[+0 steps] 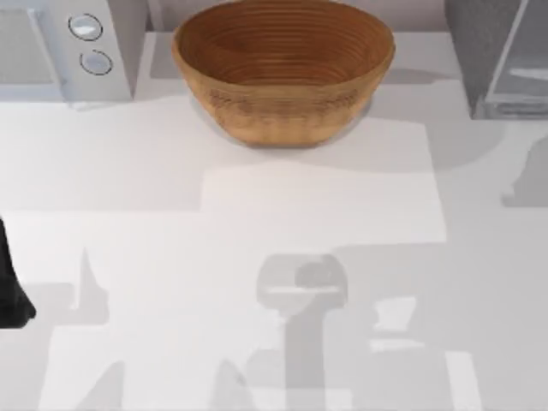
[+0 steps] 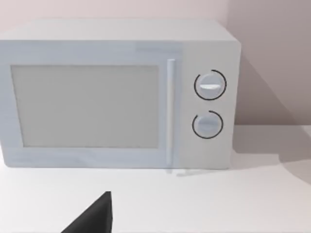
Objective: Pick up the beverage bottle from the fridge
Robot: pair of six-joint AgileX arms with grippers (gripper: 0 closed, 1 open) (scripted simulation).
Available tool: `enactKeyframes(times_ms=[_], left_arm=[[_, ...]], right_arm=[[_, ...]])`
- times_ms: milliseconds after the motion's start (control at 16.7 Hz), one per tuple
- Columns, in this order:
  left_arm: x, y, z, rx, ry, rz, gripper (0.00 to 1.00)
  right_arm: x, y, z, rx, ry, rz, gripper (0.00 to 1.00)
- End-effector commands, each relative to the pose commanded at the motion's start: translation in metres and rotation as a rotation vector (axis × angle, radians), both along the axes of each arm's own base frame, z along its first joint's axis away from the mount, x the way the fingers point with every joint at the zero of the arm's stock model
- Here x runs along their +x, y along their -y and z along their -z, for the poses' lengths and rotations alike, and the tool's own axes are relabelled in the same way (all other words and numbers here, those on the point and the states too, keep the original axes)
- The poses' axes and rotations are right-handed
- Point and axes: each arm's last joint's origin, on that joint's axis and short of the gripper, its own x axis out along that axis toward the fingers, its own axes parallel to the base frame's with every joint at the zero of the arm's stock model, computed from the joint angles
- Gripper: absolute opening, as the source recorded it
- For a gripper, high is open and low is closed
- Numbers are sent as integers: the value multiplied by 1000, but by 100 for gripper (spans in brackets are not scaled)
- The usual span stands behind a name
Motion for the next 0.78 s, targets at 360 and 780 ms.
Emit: enactKeyframes(times_ms=[360, 780], left_arm=[[0, 0, 0, 0, 0, 0, 100], [0, 0, 0, 0, 0, 0, 100]], right_arm=[[-91, -24, 27, -1, 39, -2, 0], [-117, -31, 78, 0, -3, -9, 0]])
